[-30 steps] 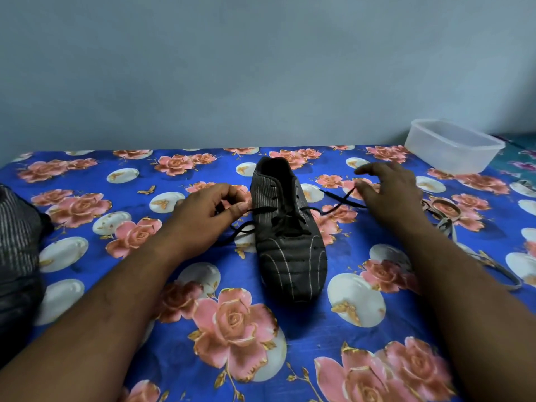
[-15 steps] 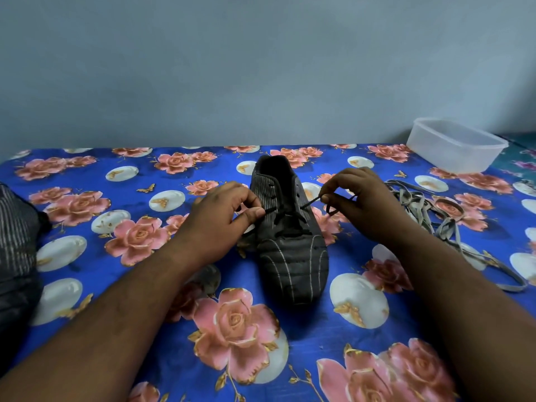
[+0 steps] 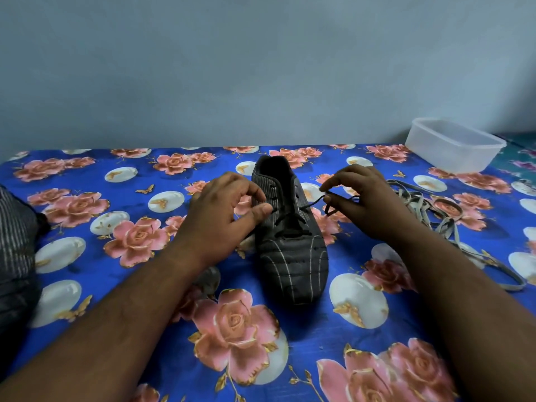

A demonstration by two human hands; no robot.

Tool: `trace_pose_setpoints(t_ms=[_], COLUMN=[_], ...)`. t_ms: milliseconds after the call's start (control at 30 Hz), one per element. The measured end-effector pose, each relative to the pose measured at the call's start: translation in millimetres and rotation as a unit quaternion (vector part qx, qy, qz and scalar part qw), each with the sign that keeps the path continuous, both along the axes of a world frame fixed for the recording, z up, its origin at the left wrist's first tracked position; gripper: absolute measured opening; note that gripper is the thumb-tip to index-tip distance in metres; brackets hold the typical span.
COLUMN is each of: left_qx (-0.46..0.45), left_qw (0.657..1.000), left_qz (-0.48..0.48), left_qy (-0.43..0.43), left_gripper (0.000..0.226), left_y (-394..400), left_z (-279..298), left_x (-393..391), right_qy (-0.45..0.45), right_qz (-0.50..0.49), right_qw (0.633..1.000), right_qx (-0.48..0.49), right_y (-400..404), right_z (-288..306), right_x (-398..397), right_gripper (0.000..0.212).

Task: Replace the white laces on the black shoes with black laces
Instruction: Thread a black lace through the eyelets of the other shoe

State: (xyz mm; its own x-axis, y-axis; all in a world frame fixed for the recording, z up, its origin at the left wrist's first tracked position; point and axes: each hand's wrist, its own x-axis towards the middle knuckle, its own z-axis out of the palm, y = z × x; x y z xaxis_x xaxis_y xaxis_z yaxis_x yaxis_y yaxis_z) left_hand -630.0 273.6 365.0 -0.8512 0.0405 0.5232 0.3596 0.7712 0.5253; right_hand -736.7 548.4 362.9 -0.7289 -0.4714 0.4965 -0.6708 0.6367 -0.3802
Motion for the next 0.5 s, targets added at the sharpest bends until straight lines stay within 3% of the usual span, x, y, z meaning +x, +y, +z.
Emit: trace_pose_setpoints(t_ms=[267,400,500], left_qx=[-0.037,-0.102,-0.065], left_qw=[0.998,0.991,0.996], left_qz=[0.037,0.072,0.067], left_qy=[0.02,0.042,-0.003], left_gripper=[0.034,0.033,0.029], left_y=[26,30,30], left_z=[0,1,-1], left_x=[5,6,4], right_qy=[-0.008,0.008,0.013], right_qz=[0.114,0.115,0.109], right_qw=[0.993,0.993,0.994], right_qx=[0.003,-0.002,-0.003], right_y=[-15,-18,-17], right_z=[5,3,2], right_x=[14,12,11], right_gripper=[0.016,0.011,0.007])
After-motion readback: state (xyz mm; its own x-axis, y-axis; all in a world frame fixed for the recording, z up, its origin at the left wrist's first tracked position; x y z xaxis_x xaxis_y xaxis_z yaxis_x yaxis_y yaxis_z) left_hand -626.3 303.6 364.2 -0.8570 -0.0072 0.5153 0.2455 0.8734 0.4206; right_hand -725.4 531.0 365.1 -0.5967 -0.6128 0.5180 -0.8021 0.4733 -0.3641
